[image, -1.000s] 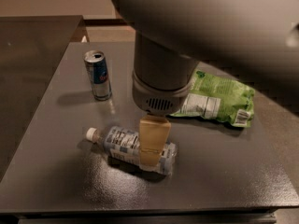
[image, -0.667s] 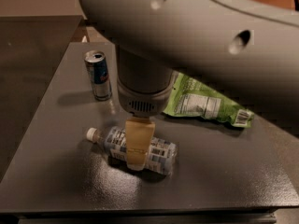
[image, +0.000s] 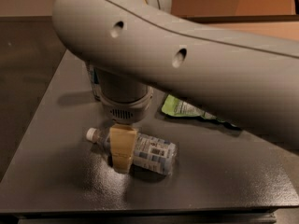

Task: Place blue plastic bottle upright

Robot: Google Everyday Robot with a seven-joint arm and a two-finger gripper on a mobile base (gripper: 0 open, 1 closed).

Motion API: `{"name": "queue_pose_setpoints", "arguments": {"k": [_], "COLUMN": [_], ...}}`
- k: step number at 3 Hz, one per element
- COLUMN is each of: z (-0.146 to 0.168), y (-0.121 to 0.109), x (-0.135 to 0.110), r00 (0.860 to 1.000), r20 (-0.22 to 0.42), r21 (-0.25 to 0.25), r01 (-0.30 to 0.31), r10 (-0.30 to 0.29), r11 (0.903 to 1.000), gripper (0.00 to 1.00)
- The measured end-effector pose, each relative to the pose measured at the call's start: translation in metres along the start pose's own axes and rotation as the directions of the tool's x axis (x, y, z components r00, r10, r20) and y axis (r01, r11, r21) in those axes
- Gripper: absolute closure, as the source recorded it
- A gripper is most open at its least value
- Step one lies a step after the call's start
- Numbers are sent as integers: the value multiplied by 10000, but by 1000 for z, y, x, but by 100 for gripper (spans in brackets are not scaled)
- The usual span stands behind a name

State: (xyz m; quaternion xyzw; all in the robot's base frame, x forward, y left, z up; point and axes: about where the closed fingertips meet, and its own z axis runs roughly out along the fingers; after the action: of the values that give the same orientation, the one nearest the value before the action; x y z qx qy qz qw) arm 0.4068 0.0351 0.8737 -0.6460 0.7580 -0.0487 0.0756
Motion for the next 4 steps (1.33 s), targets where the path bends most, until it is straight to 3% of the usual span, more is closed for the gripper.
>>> {"name": "queue_pose_setpoints", "arguments": {"k": [1,3,4], "z": [16,29,22], "y": [4,5,6], "x": [-4,-8,-11], "r00": [9995,9971,9981], "r20": [-300,-697,-551], "r21": [-232,-470,-630], "r01": [-84,-336,-306], "r10": [77,303,271], "r11": [9997,9983,9975], "gripper": [0,41,64]}}
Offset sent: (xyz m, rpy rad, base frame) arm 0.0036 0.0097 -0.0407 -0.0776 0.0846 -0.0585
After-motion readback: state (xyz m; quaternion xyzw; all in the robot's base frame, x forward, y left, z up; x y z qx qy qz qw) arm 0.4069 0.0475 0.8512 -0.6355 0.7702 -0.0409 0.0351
